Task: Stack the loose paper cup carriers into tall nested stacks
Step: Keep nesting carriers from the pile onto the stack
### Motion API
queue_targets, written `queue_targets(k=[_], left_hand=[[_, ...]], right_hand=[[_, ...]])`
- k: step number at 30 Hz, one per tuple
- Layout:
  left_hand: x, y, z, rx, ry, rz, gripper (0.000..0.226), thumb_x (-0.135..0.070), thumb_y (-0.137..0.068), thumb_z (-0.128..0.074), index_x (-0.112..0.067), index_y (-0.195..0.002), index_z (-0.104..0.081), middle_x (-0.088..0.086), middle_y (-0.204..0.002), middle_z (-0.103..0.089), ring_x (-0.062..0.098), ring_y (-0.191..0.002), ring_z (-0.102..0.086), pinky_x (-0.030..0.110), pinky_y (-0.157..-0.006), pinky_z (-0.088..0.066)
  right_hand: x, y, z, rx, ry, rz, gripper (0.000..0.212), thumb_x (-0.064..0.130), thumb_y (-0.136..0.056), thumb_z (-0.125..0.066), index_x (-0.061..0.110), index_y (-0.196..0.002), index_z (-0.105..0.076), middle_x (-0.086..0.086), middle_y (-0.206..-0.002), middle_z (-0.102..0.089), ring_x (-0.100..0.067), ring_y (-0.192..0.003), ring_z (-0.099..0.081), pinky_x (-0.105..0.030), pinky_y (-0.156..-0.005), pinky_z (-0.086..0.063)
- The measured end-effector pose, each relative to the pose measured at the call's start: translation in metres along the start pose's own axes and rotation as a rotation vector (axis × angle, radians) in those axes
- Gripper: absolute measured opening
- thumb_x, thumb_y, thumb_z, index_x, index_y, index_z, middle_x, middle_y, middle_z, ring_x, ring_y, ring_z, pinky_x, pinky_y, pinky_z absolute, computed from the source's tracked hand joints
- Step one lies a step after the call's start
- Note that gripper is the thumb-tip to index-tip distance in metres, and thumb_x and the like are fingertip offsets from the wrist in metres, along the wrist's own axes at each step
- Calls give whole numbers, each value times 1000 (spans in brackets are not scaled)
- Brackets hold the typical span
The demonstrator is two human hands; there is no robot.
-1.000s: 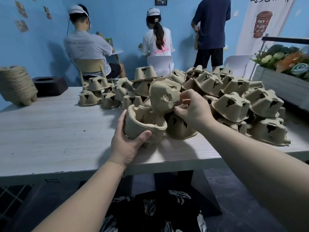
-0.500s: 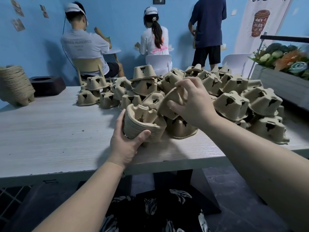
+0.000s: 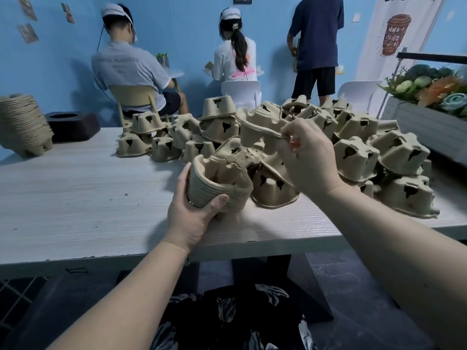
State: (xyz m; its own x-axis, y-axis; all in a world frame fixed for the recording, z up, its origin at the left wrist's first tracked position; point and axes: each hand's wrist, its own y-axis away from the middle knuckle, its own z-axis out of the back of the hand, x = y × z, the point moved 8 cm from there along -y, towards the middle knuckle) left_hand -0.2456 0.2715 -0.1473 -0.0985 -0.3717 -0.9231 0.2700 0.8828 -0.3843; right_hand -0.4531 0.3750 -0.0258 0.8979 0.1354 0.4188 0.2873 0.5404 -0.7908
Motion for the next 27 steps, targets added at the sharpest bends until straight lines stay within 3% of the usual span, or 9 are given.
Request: queue_targets(k=[3,6,8,13,16,18,23,27], left_hand=[[-1,-3,1,3,-83,0,114,-63,-42,-79,-35,-144,-38,-32,-123,-50,-16,-110,-50,0,-83,-39],[0,-3,1,1,-122,9,114,-63,-43,-78,-33,-146,-38,-28,-127,-54,-7,-115,-53,11,-94,-42],[1,-2,1,4,-82,8,118,-65,-43,-83,-30,-147,-39,-16,-132,-58,-1,-121,-54,21,-101,-45],[2,-1,1,8,-27,21,122,-72,-45,-83,-25,-147,-37,-6,-138,-57,6,-127,-53,27,-105,-45],[2,0,-1,10,-22,27,117,-67,-45,-85,-28,-145,-38,-8,-138,-56,3,-126,-52,21,-103,-44],[1,0,-1,20,-17,34,115,-65,-46,-85,-30,-144,-37,-6,-139,-55,4,-127,-52,21,-103,-44],[-1,-4,4,68,-80,24,124,-76,-45,-82,-30,-147,-29,-2,-149,-42,12,-136,-43,42,-114,-36],[-11,-11,6,105,-149,31,126,-71,-45,-81,-36,-150,-21,-8,-150,-35,9,-138,-38,39,-116,-33]], right_hand=[[13,12,-14,31,-85,41,9,14,-89,-60,6,-90,-63,6,-81,-54,-13,-67,-47,-18,-61,-38],[18,25,-36,116,-135,67,14,19,-88,-58,7,-92,-65,-3,-89,-67,-24,-77,-61,-40,-68,-50],[19,33,-47,181,-144,86,16,19,-88,-57,7,-93,-67,-7,-96,-69,-28,-87,-64,-43,-73,-52],[14,47,-61,343,-191,73,26,25,-91,-51,13,-106,-68,-1,-116,-66,-18,-113,-59,-33,-94,-46],[12,50,-63,395,-165,73,31,30,-92,-49,17,-116,-65,-2,-127,-61,-14,-126,-50,-30,-102,-41],[12,51,-62,384,-159,72,36,37,-92,-46,18,-117,-65,-1,-128,-60,-12,-128,-48,-30,-102,-41],[13,56,-63,411,-147,72,47,44,-90,-39,18,-122,-62,-1,-131,-58,-14,-130,-46,-34,-104,-40],[15,61,-68,448,-128,64,51,46,-93,-32,21,-127,-60,-2,-136,-54,-12,-130,-46,-28,-107,-37]])
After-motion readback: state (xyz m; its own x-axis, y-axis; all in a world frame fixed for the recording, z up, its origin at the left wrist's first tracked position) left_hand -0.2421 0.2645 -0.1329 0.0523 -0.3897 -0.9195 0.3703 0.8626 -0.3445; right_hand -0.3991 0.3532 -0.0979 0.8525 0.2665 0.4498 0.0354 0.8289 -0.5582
